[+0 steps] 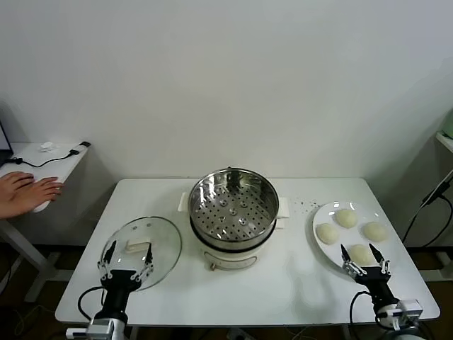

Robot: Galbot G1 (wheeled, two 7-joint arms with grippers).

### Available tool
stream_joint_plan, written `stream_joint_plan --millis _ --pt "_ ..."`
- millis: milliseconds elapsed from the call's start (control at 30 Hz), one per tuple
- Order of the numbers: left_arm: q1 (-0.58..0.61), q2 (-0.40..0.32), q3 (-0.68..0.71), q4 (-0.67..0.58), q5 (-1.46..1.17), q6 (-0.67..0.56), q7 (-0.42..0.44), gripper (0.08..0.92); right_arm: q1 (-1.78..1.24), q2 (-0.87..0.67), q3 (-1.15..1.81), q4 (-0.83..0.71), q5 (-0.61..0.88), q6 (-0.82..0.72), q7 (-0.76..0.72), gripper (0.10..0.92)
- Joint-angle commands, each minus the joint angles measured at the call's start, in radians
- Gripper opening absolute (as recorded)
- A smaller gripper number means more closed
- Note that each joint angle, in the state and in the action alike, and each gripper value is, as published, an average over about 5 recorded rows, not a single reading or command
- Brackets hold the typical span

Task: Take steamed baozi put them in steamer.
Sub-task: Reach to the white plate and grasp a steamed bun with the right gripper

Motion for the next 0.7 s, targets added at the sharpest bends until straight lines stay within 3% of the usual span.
stream_joint_plan --millis 33,300,533,700 --pt "0.0 0.001 0.003 -0.001 0.012 0.01 -0.01 0.823 0.075 -0.172 0.02 -0.042 -0.141 -0.057 -0.173 0.823" --pt "0.019 -0.001 0.016 0.007 0.017 0.009 -0.036 0.823 0.315 -0.53 -0.113 -0.237 -0.33 -0.203 -0.542 0.823" --pt "0.034 -0.005 0.034 -0.006 0.017 -0.003 -0.036 0.823 0.735 -0.725 -0.471 -0.466 -0.503 -0.098 -0.754 0.823" --pt "0.037 -0.006 0.039 -0.018 0.015 -0.003 -0.036 0.823 1.115 -0.764 -0.867 -0.623 -0.575 -0.011 -0.85 0.823"
